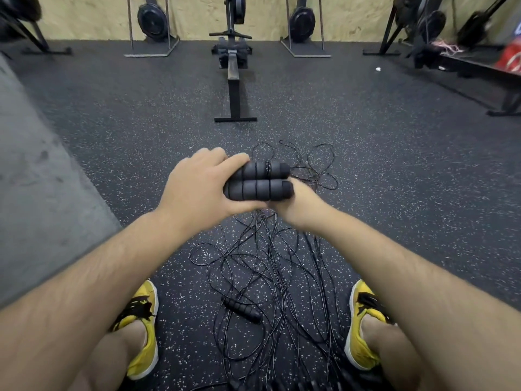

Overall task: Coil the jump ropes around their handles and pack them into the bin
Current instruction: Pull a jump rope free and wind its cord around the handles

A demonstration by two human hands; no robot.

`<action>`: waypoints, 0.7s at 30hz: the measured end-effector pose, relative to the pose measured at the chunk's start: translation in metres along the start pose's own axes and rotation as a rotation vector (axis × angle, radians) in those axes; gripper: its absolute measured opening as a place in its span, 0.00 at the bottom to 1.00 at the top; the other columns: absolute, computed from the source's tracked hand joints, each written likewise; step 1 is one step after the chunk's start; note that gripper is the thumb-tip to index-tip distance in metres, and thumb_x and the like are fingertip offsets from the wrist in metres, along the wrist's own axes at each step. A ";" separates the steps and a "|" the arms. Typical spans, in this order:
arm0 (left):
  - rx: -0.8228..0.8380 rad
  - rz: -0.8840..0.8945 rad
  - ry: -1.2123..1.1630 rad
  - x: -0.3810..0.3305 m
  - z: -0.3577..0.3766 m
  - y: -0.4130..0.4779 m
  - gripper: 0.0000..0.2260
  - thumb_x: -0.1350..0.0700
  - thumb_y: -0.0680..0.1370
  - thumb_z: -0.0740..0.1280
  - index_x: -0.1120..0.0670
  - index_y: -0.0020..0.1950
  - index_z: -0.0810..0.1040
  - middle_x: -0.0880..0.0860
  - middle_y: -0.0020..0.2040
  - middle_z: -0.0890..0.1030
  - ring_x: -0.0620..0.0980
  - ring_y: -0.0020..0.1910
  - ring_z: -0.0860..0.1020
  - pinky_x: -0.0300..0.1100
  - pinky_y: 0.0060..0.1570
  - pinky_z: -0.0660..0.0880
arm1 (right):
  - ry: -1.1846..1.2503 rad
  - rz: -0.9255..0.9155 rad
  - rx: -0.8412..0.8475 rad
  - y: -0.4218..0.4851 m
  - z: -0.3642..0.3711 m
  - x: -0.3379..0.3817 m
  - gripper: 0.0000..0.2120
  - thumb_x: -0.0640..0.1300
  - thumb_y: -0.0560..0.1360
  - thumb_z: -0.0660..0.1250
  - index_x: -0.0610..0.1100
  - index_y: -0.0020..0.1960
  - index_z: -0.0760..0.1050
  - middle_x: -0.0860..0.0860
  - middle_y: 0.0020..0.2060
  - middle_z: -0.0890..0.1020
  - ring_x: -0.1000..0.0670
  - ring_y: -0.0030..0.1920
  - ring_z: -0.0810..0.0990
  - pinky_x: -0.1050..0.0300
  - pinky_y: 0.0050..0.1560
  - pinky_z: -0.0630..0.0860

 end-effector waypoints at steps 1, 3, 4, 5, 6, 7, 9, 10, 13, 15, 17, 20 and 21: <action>0.005 -0.007 0.019 0.003 0.001 0.002 0.35 0.21 0.67 0.60 0.45 0.61 0.76 0.49 0.44 0.75 0.55 0.45 0.75 0.50 0.43 0.76 | -0.027 0.023 0.005 0.001 0.006 0.001 0.09 0.34 0.80 0.59 0.44 0.43 0.70 0.54 0.33 0.72 0.50 0.39 0.71 0.73 0.28 0.64; 0.014 -0.016 0.067 0.008 0.003 0.006 0.38 0.20 0.66 0.60 0.46 0.63 0.75 0.51 0.45 0.75 0.56 0.45 0.75 0.50 0.42 0.75 | 0.082 0.076 0.044 -0.002 0.013 0.003 0.08 0.39 0.82 0.57 0.43 0.46 0.71 0.50 0.33 0.72 0.49 0.33 0.72 0.65 0.31 0.72; 0.016 -0.029 0.091 0.010 0.004 0.008 0.39 0.20 0.65 0.61 0.47 0.64 0.75 0.51 0.45 0.75 0.56 0.46 0.75 0.49 0.42 0.73 | 0.169 0.099 0.074 -0.006 0.015 0.004 0.10 0.43 0.84 0.55 0.43 0.48 0.72 0.50 0.32 0.71 0.51 0.30 0.72 0.58 0.31 0.75; 0.018 -0.039 0.115 0.011 0.004 0.009 0.40 0.20 0.64 0.61 0.48 0.64 0.75 0.52 0.46 0.75 0.57 0.46 0.75 0.50 0.41 0.72 | 0.242 0.123 0.119 -0.011 0.016 0.006 0.13 0.46 0.85 0.53 0.43 0.50 0.73 0.51 0.32 0.71 0.52 0.28 0.71 0.54 0.32 0.77; 0.028 -0.039 0.144 0.012 0.006 0.010 0.41 0.21 0.63 0.61 0.48 0.64 0.75 0.53 0.46 0.75 0.57 0.45 0.74 0.50 0.41 0.72 | 0.269 0.140 0.164 -0.014 0.017 0.008 0.14 0.48 0.86 0.52 0.42 0.52 0.73 0.50 0.32 0.71 0.52 0.27 0.72 0.50 0.34 0.79; 0.044 -0.028 0.175 0.013 0.008 0.010 0.41 0.21 0.63 0.61 0.49 0.64 0.75 0.54 0.46 0.75 0.58 0.45 0.74 0.50 0.40 0.72 | 0.254 0.151 0.196 -0.017 0.017 0.010 0.16 0.48 0.86 0.52 0.40 0.53 0.74 0.49 0.33 0.72 0.50 0.28 0.74 0.46 0.37 0.80; 0.072 -0.009 0.218 0.014 0.011 0.009 0.42 0.21 0.62 0.60 0.49 0.64 0.75 0.54 0.46 0.75 0.58 0.45 0.75 0.50 0.39 0.71 | 0.136 0.127 0.201 -0.024 0.011 0.017 0.16 0.48 0.85 0.54 0.38 0.51 0.73 0.46 0.34 0.76 0.46 0.31 0.77 0.41 0.43 0.81; 0.079 -0.009 0.229 0.015 0.011 0.009 0.42 0.22 0.61 0.60 0.50 0.64 0.75 0.55 0.46 0.75 0.59 0.45 0.75 0.50 0.39 0.70 | 0.101 0.118 0.206 -0.028 0.006 0.019 0.15 0.49 0.84 0.56 0.40 0.47 0.72 0.45 0.35 0.77 0.45 0.32 0.77 0.42 0.42 0.81; 0.091 -0.017 0.274 0.019 0.010 0.009 0.42 0.22 0.61 0.61 0.50 0.63 0.75 0.56 0.46 0.76 0.59 0.45 0.75 0.48 0.39 0.66 | -0.084 0.090 0.267 -0.040 -0.009 0.029 0.15 0.52 0.84 0.56 0.44 0.43 0.68 0.46 0.36 0.80 0.48 0.31 0.80 0.53 0.37 0.76; 0.113 -0.012 0.314 0.019 0.012 0.007 0.42 0.23 0.60 0.63 0.51 0.62 0.76 0.56 0.46 0.76 0.59 0.45 0.75 0.48 0.39 0.67 | -0.263 0.053 0.311 -0.049 -0.013 0.035 0.16 0.53 0.84 0.55 0.44 0.43 0.68 0.47 0.38 0.80 0.48 0.35 0.80 0.53 0.36 0.74; 0.146 -0.015 0.331 0.019 0.017 0.004 0.41 0.24 0.59 0.64 0.52 0.61 0.77 0.57 0.45 0.76 0.59 0.45 0.75 0.49 0.39 0.69 | -0.404 -0.006 0.315 -0.055 -0.014 0.041 0.15 0.52 0.84 0.55 0.46 0.42 0.67 0.48 0.39 0.77 0.47 0.37 0.77 0.52 0.35 0.69; 0.184 0.003 0.338 0.015 0.020 -0.001 0.40 0.25 0.59 0.70 0.52 0.60 0.77 0.56 0.44 0.76 0.59 0.44 0.75 0.50 0.39 0.70 | -0.573 -0.123 0.156 -0.056 -0.022 0.049 0.11 0.51 0.84 0.55 0.47 0.46 0.68 0.51 0.40 0.75 0.47 0.39 0.73 0.54 0.39 0.66; 0.186 0.036 0.340 0.012 0.020 -0.002 0.40 0.26 0.59 0.72 0.51 0.60 0.77 0.56 0.44 0.76 0.59 0.44 0.75 0.50 0.39 0.69 | -0.619 -0.166 0.061 -0.053 -0.029 0.048 0.10 0.51 0.84 0.55 0.48 0.48 0.69 0.51 0.42 0.76 0.46 0.40 0.73 0.54 0.40 0.66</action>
Point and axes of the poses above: each hand's wrist, its own y-axis towards the middle knuckle, its own z-axis out of the palm, x = y × z, the point moved 2 cm from there along y, towards the middle knuckle
